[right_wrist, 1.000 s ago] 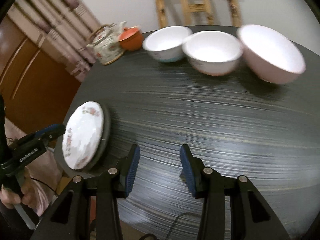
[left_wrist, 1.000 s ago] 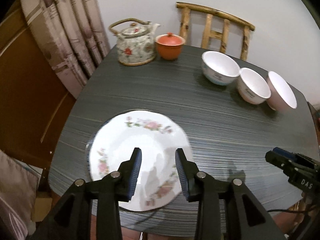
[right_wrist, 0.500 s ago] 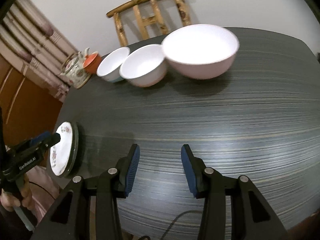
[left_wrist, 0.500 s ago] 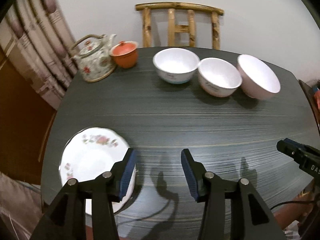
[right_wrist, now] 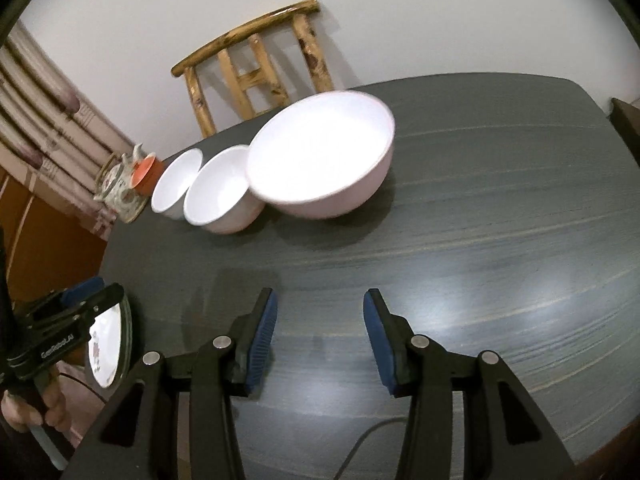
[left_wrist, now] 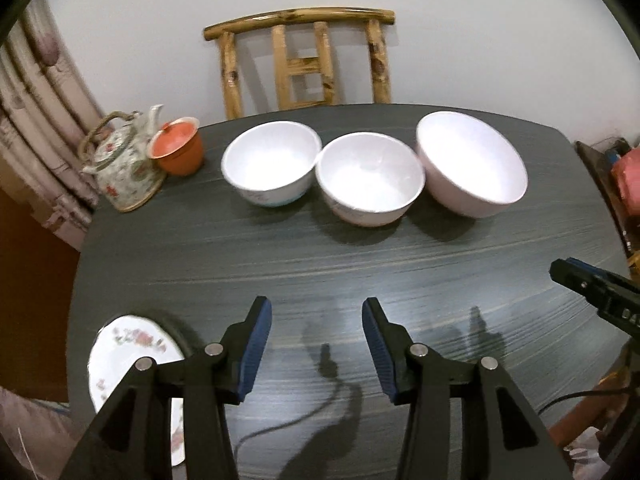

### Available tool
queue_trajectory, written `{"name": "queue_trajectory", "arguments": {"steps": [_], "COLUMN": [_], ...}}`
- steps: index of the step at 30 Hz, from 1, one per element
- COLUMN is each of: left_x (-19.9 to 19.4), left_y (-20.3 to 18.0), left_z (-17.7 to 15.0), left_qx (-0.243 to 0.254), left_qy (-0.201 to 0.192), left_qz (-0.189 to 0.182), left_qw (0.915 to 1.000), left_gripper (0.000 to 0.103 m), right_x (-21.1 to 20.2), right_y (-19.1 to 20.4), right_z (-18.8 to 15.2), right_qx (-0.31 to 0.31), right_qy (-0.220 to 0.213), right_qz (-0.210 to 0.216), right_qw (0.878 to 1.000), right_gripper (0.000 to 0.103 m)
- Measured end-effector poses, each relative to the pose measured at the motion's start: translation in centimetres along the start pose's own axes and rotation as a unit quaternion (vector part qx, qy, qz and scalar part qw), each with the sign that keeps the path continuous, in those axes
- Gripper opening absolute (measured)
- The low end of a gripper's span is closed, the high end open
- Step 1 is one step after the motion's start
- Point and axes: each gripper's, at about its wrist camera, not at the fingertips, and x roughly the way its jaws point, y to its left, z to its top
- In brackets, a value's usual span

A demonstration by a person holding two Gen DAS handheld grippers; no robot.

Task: Organize plates and bowls
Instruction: 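Move both tools toward the large pink bowl, then close both tools on the pink bowl rim and lift it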

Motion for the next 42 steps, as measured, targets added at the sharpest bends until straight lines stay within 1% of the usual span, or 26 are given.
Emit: {"name": "queue_trajectory", "arguments": {"steps": [6,10,12,17,19,21,22,23,26,31,36,39,41,42], "left_x": [0.5,1.2,1.7,3.7,4.7,5.7,6.3,6.8,8.5,10.6,11.9,12.6,13.1,13.2], "left_y": [-0.6,-0.9,-1.3,-2.5,-3.1,-3.5,-3.8,-4.0,-4.8,-6.1,-7.4,-7.8,-7.9,-8.0], "left_z": [3.4,6.4,8.1,12.0,13.5,14.6,15.1,15.5,16.7,18.0,18.5,18.6,18.7,18.7], "left_qx": [-0.010,-0.023,-0.027,-0.033,-0.022,-0.014,-0.011,-0.009,-0.011,-0.006,0.007,0.009,0.006,0.008], "left_qy": [0.002,0.002,0.003,0.023,0.033,0.039,0.045,0.050,0.067,0.073,0.076,0.078,0.082,0.083], "left_qz": [-0.045,-0.071,-0.077,-0.103,-0.112,-0.113,-0.109,-0.110,-0.116,-0.123,-0.134,-0.133,-0.134,-0.138], "left_qw": [0.9989,0.9972,0.9967,0.9939,0.9929,0.9927,0.9930,0.9927,0.9909,0.9898,0.9881,0.9880,0.9875,0.9870], "left_gripper": [0.048,0.048,0.048,0.048,0.048,0.048,0.048,0.048,0.048,0.048,0.048,0.048,0.048,0.048], "right_x": [-0.4,-0.2,0.2,1.6,2.3,2.9,3.4,3.7,5.0,6.4,7.3,7.5,7.8,7.9], "right_y": [-1.3,-1.8,-2.2,-3.4,-4.0,-4.6,-4.8,-4.9,-5.4,-5.6,-5.6,-6.0,-6.1,-6.1], "right_z": [2.7,5.0,6.1,8.6,9.4,10.1,10.5,10.8,11.3,11.7,11.9,12.0,12.1,12.1], "right_qx": [0.008,0.012,0.012,0.024,0.033,0.039,0.036,0.036,0.043,0.043,0.033,0.036,0.038,0.036], "right_qy": [-0.014,-0.020,-0.015,0.005,0.015,0.023,0.028,0.031,0.047,0.055,0.059,0.059,0.062,0.062], "right_qz": [-0.010,-0.018,-0.026,-0.054,-0.059,-0.059,-0.070,-0.074,-0.069,-0.070,-0.075,-0.077,-0.076,-0.078], "right_qw": [1.000,1.000,0.999,0.998,0.998,0.997,0.996,0.996,0.996,0.995,0.995,0.995,0.994,0.994], "right_gripper": [0.043,0.043,0.043,0.043,0.043,0.043,0.043,0.043,0.043,0.043,0.042,0.041,0.037,0.037]}}
